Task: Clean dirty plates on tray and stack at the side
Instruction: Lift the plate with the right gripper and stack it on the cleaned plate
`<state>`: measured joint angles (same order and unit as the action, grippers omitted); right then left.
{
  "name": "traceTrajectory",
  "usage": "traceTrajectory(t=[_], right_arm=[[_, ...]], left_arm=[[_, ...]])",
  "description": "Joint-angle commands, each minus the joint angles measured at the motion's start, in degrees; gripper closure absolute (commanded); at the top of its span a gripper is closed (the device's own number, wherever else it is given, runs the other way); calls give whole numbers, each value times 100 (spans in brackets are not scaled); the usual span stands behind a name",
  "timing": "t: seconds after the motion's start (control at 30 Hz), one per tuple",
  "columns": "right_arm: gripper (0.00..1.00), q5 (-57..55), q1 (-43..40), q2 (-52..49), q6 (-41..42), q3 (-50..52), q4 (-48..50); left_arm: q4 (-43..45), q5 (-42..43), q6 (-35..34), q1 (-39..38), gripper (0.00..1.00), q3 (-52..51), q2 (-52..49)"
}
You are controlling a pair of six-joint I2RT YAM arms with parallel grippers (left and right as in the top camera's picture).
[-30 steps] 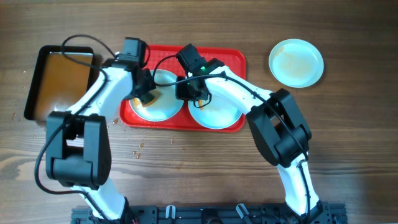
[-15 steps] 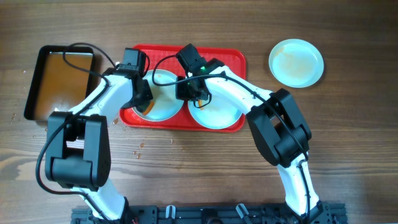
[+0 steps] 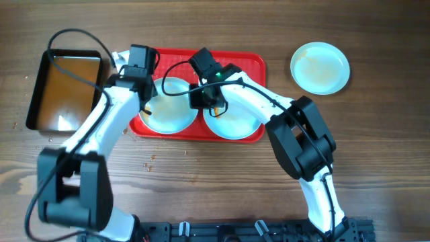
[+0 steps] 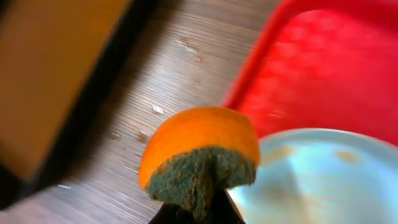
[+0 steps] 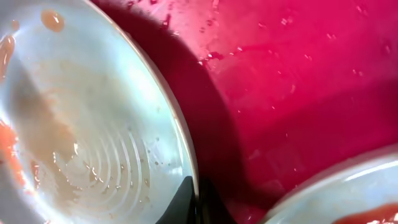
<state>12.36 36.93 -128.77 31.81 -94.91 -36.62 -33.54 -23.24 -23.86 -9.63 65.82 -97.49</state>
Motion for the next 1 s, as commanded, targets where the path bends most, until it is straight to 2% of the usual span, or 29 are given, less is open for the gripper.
traceTrajectory(t=[0.0,0.03,0.07,0.13,0.23,0.4,0.6,0.7,0.83,0.97], right_arm=[[96,-328,-46,103,-938,-168,-31],[96,-684,-46,286,-975,-243,-46],[96,-1292,-46,557,-979,-289,-46],[96,-2269,-46,1034,-1187,-315,59],[96,-3136,-44,1731,-2234,-315,409],[96,-3869,92,2439,-4107,-313,662],[96,-5788,809,2500,-6417,-313,1353],[96,-6203,1174,2500,-7388,-310,1847],[96,-6688,1523,2500,-8041,-310,2522],[96,-6701,1523,2500,-8006,-295,2516]], left_arm=[[-131,2702,-555,457,96,-57,627],[-402,3307,-555,678,96,-57,756],[-817,3434,-501,879,96,-57,844],[-1351,3432,-487,1088,96,-57,857],[-1757,3434,-33,1139,96,-59,857],[-1709,3436,-37,942,96,-74,850],[-1541,3436,-37,719,96,-96,846],[-1539,3436,-39,715,96,-96,846],[-1537,3436,-39,717,96,-96,846],[-1534,3436,-37,717,96,-96,846]])
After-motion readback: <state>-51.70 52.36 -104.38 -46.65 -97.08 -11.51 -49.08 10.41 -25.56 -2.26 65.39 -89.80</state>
